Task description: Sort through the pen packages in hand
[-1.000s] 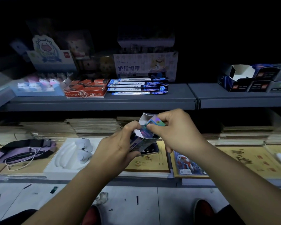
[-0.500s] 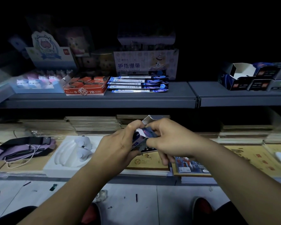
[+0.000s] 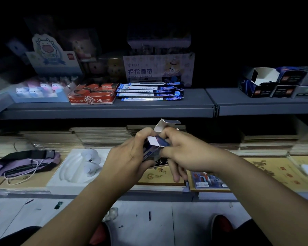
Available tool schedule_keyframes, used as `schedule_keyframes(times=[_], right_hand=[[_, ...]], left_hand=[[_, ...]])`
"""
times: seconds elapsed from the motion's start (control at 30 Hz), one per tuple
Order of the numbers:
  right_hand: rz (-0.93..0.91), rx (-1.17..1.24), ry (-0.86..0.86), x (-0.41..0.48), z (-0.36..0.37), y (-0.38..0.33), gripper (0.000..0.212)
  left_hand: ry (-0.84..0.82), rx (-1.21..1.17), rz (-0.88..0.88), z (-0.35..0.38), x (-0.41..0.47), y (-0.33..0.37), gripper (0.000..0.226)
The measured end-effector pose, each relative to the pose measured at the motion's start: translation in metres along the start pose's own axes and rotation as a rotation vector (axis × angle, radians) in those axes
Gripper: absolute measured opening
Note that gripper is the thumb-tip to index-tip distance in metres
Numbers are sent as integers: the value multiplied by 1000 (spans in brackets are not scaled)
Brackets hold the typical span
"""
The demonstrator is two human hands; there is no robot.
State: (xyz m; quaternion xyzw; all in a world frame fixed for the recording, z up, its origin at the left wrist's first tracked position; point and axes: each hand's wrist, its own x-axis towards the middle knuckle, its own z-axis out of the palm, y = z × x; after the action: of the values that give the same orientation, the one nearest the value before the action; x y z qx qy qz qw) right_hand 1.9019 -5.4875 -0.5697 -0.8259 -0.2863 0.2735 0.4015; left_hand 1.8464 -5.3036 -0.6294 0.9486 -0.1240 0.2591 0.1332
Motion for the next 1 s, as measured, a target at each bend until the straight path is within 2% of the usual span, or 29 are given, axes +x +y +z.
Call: schedule_keyframes(times=[0.17, 0.27, 0.4, 0.6, 0.77, 1.0], right_hand=[[-90, -80, 186, -7, -7, -1, 22], [-113, 21, 258, -7, -10, -1, 24], [-153, 120, 358, -8, -17, 3, 15], [-157, -58, 468, -6, -14, 4, 9], [-120, -192, 431, -5, -15, 6, 16], [-72, -131, 321, -3, -13, 5, 15]], left_hand=[[-10, 34, 7, 1, -2, -4, 88], [14, -29, -35, -1, -3, -2, 89], [34, -78, -70, -3, -2, 2, 90], [-6, -43, -27, -4, -2, 5, 91], [-24, 25, 9, -6, -3, 6, 92], [-25, 57, 49, -9, -3, 9, 89]])
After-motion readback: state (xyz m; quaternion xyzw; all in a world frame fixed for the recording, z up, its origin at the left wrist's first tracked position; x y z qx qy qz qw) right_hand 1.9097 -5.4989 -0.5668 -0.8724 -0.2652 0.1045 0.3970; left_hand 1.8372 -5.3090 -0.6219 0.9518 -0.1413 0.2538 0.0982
